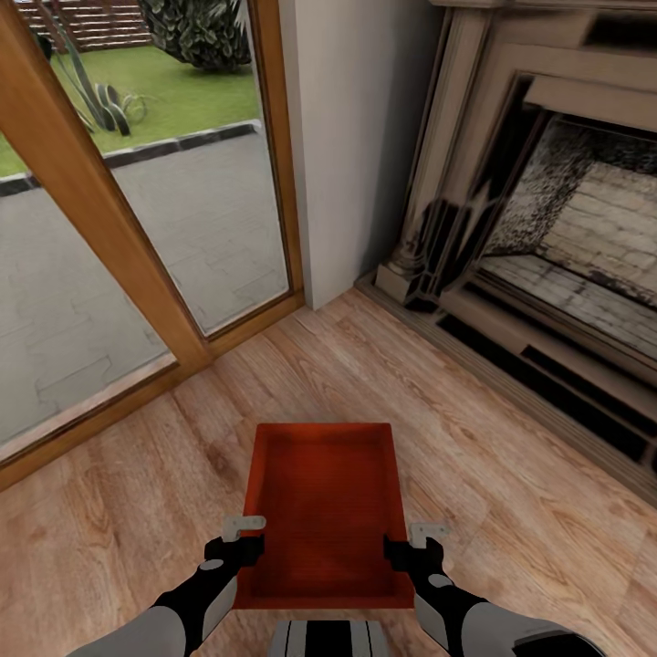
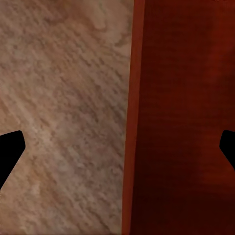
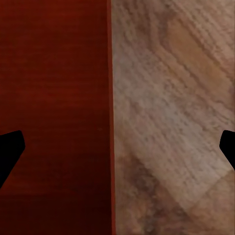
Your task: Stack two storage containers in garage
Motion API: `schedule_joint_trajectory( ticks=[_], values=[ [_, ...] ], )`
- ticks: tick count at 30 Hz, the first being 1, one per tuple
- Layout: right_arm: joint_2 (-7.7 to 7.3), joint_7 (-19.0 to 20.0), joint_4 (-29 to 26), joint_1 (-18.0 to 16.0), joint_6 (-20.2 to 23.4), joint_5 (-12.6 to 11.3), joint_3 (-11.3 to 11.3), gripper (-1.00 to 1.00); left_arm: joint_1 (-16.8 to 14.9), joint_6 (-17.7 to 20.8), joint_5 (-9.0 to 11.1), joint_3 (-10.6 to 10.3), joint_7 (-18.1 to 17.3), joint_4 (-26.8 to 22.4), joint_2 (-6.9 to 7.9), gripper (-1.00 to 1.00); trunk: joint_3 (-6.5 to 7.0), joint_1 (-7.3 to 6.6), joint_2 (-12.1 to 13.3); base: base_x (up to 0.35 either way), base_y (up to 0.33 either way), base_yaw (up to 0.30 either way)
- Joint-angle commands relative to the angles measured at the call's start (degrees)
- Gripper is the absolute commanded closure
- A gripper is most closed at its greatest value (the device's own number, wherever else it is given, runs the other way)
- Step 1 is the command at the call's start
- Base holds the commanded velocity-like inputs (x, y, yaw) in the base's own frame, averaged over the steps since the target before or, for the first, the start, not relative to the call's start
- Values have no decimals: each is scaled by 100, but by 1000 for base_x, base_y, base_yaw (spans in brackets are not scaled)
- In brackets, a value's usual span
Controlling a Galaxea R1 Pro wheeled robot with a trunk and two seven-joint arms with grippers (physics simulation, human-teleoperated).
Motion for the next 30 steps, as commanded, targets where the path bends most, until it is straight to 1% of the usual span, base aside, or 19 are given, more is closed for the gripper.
schedule_joint_trajectory(
  ticks=[1, 25, 26, 27, 28, 30],
  values=[
    [3, -9, 17, -6, -30, -58, 50, -100, -2, -22, 61, -50, 27, 6, 1, -100, -3, -1, -1, 0, 0, 0],
    [1, 0, 17, -6, -23, -58, 50, -100, -1, -14, 61, -53, 27, 25, 0, -100, -3, -1, -1, 0, 0, 0],
    [2, 0, 17, -6, -23, -58, 50, 100, -1, -12, 61, -52, 27, 28, 0, -100, -3, -1, -1, 0, 0, 0],
    [2, 0, 17, -6, -23, -58, 50, 100, -1, -3, 61, -52, 27, 55, -2, -100, -3, -1, -1, 0, 0, 0],
    [2, 0, 17, -6, -23, -58, 50, 100, -1, -1, 61, -53, 27, 63, -4, 100, -3, -1, -1, 0, 0, 0],
    [2, 0, 17, -6, -23, -58, 50, 100, -1, -4, 61, -51, 27, 53, -3, 100, -3, -1, -1, 0, 0, 0]
  ],
)
